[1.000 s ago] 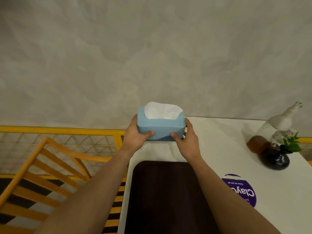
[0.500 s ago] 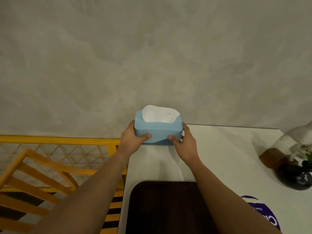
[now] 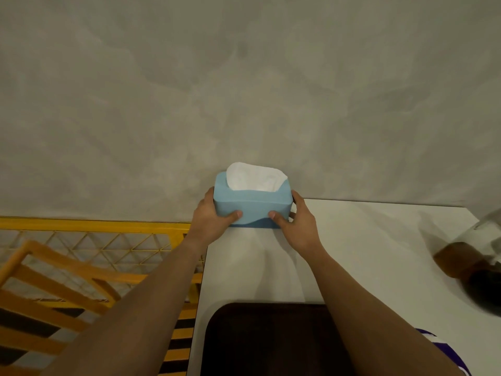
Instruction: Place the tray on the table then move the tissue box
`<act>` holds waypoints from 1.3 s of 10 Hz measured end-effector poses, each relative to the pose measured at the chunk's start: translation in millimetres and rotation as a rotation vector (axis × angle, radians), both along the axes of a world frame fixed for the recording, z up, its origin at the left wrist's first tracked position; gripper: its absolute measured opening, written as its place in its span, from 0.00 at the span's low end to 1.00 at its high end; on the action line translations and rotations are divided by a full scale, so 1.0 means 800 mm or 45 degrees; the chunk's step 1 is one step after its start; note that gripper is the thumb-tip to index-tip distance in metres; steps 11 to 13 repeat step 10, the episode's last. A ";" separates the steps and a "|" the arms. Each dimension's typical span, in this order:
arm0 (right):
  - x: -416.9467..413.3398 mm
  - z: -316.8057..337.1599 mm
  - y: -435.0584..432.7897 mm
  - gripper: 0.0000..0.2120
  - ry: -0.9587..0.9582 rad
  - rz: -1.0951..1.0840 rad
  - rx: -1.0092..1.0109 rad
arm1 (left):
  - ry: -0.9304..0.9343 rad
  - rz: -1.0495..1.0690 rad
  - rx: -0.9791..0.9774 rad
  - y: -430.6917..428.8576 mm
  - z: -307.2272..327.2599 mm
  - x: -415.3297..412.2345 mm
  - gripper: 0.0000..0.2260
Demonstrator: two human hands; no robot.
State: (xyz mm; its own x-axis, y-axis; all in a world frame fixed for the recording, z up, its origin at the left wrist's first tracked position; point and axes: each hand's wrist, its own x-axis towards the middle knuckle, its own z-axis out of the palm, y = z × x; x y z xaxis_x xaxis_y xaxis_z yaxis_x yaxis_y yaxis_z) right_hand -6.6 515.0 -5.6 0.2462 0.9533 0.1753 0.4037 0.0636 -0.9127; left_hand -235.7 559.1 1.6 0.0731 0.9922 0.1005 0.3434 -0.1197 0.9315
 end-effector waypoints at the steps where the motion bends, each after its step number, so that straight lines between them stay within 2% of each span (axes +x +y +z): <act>1: 0.001 -0.006 0.002 0.35 -0.023 0.007 -0.016 | -0.010 -0.008 -0.063 0.004 -0.004 -0.005 0.40; 2: 0.002 -0.016 0.001 0.32 -0.047 0.016 -0.058 | 0.009 0.006 -0.074 0.003 -0.010 -0.006 0.40; 8: 0.004 -0.015 0.002 0.38 -0.101 0.061 -0.194 | 0.081 0.027 -0.072 0.001 -0.013 -0.002 0.36; 13: 0.003 0.002 0.000 0.38 -0.164 0.099 -0.221 | 0.096 -0.017 -0.095 -0.007 -0.003 0.000 0.38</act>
